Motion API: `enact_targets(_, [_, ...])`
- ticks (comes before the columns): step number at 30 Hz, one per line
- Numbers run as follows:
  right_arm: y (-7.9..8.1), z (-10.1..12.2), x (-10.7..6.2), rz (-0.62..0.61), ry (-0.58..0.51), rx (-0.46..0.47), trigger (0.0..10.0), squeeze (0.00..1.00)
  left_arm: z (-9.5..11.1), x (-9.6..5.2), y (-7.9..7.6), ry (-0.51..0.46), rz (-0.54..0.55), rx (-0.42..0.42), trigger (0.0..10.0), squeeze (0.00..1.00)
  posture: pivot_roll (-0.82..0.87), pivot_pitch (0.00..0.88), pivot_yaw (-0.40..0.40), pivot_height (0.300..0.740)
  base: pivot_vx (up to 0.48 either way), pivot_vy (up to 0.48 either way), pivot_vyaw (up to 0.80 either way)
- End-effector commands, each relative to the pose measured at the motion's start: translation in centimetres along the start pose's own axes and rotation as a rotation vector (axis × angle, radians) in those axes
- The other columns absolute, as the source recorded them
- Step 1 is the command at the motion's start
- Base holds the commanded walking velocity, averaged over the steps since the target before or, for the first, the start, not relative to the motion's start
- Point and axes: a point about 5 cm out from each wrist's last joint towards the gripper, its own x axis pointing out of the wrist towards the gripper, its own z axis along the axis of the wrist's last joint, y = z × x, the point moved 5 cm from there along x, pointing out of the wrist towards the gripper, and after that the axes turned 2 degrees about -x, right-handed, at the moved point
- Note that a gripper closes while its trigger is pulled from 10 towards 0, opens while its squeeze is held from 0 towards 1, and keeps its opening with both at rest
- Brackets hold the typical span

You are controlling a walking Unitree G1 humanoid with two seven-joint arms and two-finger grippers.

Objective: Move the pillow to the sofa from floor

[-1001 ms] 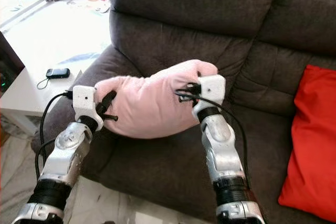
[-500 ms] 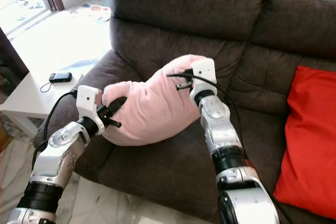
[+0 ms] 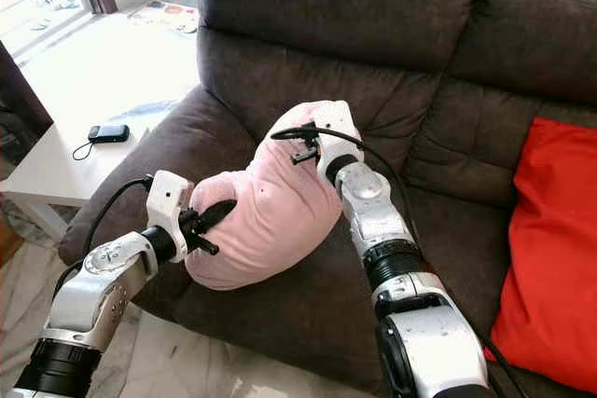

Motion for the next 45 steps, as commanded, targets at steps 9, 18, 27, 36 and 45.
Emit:
enact_targets(9, [3.9, 2.6, 1.1, 0.152, -0.088, -0.035, 10.0, 1.0, 3.0, 0.8, -3.7, -0.083, -0.164, 0.058, 10.0, 0.0, 0.08, 0.111, -0.069, 0.74, 0.0, 0.0, 0.0])
enact_targets(18, [4.2, 2.7, 1.1, 0.16, -0.097, -0.032, 10.0, 1.0, 2.9, 0.9, -3.8, -0.077, -0.166, 0.066, 10.0, 0.0, 0.08, 0.114, -0.07, 0.74, 0.0, 0.0, 0.0])
enact_targets(27, [4.1, 2.5, 1.1, 0.159, -0.095, -0.033, 10.0, 1.0, 2.7, 0.9, -3.9, -0.068, -0.17, 0.067, 10.0, 0.0, 0.08, 0.115, -0.07, 0.74, 0.0, 0.0, 0.0])
enact_targets(36, [3.9, 2.4, 1.0, 0.155, -0.091, -0.06, 10.0, 1.0, 2.6, 1.0, -3.9, -0.068, -0.169, 0.066, 10.0, 0.0, 0.08, 0.112, -0.07, 0.74, 0.0, 0.0, 0.0])
enact_targets(45, [3.5, 1.6, 0.8, 0.158, -0.065, -0.134, 10.0, 0.0, 3.1, 1.1, -2.9, -0.092, -0.111, 0.072, 10.0, 0.0, 0.08, 0.111, -0.071, 0.74, 0.0, 0.0, 0.0])
